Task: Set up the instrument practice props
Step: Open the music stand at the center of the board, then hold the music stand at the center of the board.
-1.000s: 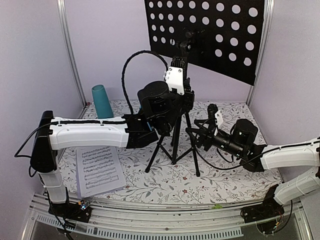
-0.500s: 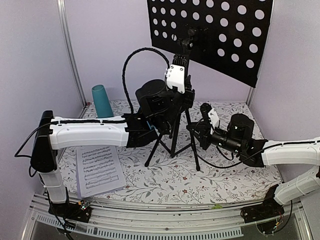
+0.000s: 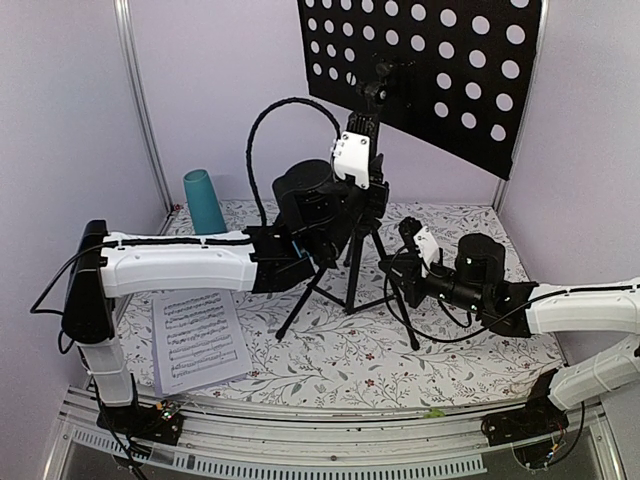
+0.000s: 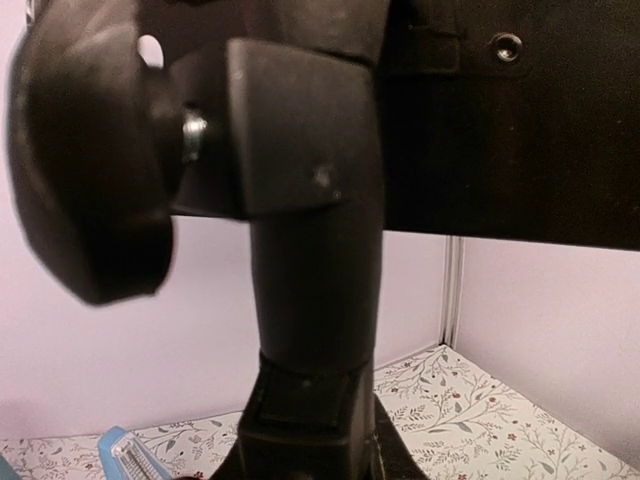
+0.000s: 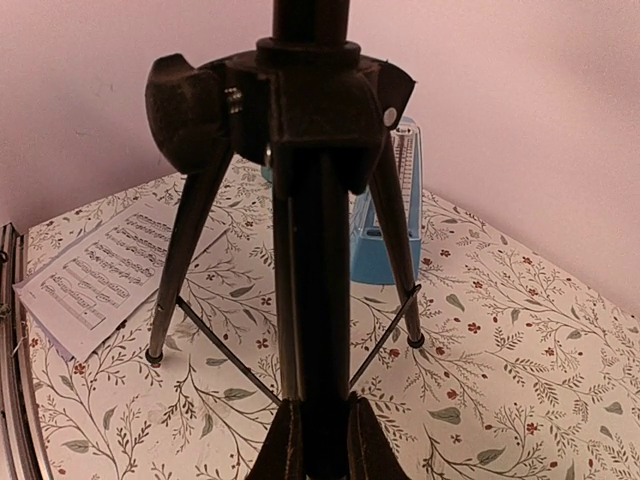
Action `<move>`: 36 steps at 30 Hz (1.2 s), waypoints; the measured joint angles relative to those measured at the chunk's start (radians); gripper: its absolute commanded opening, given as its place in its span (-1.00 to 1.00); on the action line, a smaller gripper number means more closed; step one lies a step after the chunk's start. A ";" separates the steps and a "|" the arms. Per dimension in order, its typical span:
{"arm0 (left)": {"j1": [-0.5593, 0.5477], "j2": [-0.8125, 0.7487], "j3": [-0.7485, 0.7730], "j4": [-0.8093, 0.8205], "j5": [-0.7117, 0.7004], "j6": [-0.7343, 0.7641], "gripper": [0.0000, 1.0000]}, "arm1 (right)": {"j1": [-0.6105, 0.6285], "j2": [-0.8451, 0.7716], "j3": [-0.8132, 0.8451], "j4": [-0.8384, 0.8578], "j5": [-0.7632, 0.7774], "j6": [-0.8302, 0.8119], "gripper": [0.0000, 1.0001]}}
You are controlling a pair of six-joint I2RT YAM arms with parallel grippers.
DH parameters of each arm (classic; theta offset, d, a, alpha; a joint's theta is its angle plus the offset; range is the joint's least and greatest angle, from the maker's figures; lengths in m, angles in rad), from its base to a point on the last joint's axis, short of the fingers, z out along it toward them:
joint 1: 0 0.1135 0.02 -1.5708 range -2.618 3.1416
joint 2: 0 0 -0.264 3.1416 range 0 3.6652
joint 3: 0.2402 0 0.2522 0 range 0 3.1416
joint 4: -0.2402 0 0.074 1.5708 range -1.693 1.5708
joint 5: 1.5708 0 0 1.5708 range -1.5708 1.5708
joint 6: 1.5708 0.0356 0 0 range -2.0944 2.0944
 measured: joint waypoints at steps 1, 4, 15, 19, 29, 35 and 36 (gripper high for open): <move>0.000 0.000 -0.006 0.003 0.007 -0.002 -1.00 | 0.000 0.000 -0.008 0.010 0.003 0.002 -1.00; 0.003 -0.005 -0.028 0.021 0.012 -0.013 -1.00 | 0.000 -0.003 -0.024 0.031 0.006 0.007 -1.00; 0.000 -0.072 -0.137 0.098 0.005 -0.034 -1.00 | -0.003 -0.037 -0.031 -0.010 0.017 0.037 0.17; 0.000 -0.075 -0.142 0.097 -0.032 -0.023 -1.00 | -0.009 -0.073 -0.028 -0.036 0.027 0.049 0.31; -0.002 -0.075 -0.142 0.094 -0.043 -0.014 -0.24 | -0.010 -0.153 0.003 -0.046 0.020 0.080 0.43; -0.002 -0.130 -0.142 0.167 -0.004 -0.019 0.30 | -0.008 -0.201 0.003 -0.049 0.017 0.103 0.46; -0.002 -0.152 -0.143 0.172 0.006 -0.026 0.39 | -0.007 -0.208 0.001 -0.047 0.017 0.105 0.47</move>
